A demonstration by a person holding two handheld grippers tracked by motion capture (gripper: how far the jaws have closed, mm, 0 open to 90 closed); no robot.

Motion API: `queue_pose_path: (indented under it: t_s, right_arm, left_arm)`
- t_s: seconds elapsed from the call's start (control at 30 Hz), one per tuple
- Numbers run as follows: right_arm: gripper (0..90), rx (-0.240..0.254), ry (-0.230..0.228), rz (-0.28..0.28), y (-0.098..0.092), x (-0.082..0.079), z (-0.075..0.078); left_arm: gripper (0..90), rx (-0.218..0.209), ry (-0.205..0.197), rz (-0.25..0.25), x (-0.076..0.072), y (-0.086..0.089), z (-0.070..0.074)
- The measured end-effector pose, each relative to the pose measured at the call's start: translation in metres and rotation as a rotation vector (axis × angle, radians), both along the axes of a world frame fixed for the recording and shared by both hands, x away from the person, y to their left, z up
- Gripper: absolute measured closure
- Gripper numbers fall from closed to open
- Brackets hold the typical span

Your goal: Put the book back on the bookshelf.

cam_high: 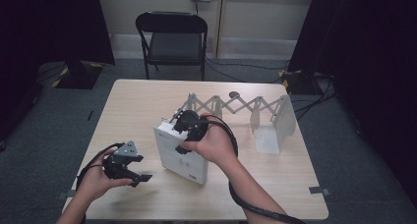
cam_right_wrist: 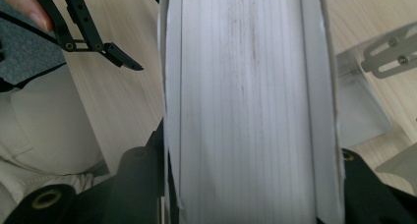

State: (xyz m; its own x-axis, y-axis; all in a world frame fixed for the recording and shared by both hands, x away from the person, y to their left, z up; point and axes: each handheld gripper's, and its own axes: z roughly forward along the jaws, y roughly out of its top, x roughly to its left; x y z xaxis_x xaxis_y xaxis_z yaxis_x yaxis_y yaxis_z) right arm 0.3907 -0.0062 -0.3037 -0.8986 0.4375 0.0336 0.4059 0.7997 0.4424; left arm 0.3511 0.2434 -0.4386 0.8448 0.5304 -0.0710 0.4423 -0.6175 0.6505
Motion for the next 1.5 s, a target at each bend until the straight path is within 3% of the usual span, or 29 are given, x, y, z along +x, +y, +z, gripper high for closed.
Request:
queue_pose_path:
  t_s: [0.3,0.53,0.77,1.37,1.4,1.47,1.5]
  right_arm:
    - [53.7,0.005,0.012,-0.018,-0.015,0.001,0.0]
    - [53.7,0.008,0.013,-0.03,-0.023,0.0,0.001]
    - [53.7,0.009,0.018,-0.042,-0.032,-0.002,0.003]
    - [53.7,0.015,0.029,-0.073,-0.053,-0.006,0.008]
    - [53.7,0.017,0.03,-0.077,-0.055,-0.007,0.008]
    - [53.7,0.019,0.034,-0.079,-0.059,-0.007,0.009]
    - [53.7,0.023,0.037,-0.086,-0.06,-0.007,0.009]
  left_arm:
    - [17.6,0.025,0.023,-0.016,0.003,-0.007,-0.015]
    - [15.6,0.021,0.023,-0.015,0.007,-0.009,-0.021]
    - [15.4,0.009,0.008,-0.002,0.01,-0.008,-0.028]
    - [15.2,0.035,-0.017,0.002,0.015,-0.006,-0.044]
    - [15.1,0.036,-0.004,0.001,0.015,-0.005,-0.046]
    - [15.2,0.05,-0.012,-0.004,0.016,-0.004,-0.048]
    - [14.5,0.037,-0.022,-0.003,0.016,-0.004,-0.05]
